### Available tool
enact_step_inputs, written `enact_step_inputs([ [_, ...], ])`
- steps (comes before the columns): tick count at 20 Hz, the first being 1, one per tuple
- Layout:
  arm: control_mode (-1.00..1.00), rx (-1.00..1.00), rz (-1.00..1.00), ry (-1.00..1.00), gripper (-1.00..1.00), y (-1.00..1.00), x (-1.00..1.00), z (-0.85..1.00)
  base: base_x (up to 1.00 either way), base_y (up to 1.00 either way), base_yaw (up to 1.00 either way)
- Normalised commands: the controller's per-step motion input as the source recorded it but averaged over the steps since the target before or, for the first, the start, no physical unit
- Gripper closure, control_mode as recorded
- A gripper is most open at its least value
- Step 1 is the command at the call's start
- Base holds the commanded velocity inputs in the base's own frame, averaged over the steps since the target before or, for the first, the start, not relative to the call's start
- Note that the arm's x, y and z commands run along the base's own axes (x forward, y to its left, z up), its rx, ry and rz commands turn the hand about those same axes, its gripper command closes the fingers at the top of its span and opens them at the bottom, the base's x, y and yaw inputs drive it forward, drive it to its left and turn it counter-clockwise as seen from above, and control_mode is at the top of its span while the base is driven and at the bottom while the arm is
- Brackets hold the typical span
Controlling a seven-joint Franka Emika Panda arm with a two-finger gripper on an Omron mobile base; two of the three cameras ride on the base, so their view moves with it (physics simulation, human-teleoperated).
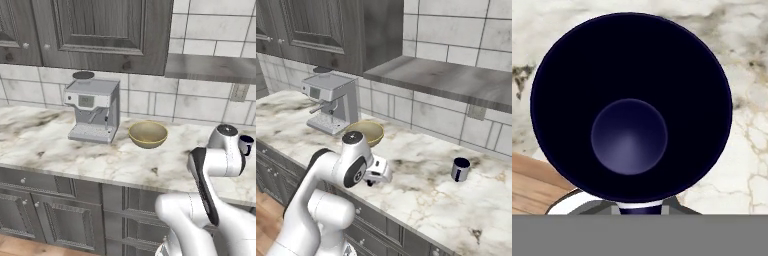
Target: Clear the mugs and bowl far away from the sink.
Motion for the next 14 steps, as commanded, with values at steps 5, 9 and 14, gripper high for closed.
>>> enact_step_inputs([
  [5, -1.0, 0.0, 0.02, 0.05, 1.0, -0.1, 0.26, -0.43, 0.0, 0.0, 0.0],
  [9, -1.0, 0.0, 0.01, 0.04, 1.0, -0.1, 0.21, -0.37, 0.0, 0.0, 0.0],
  [14, -1.0, 0.0, 0.0, 0.03, 1.0, -0.1, 0.21, -0.32, 0.0, 0.0, 0.0],
])
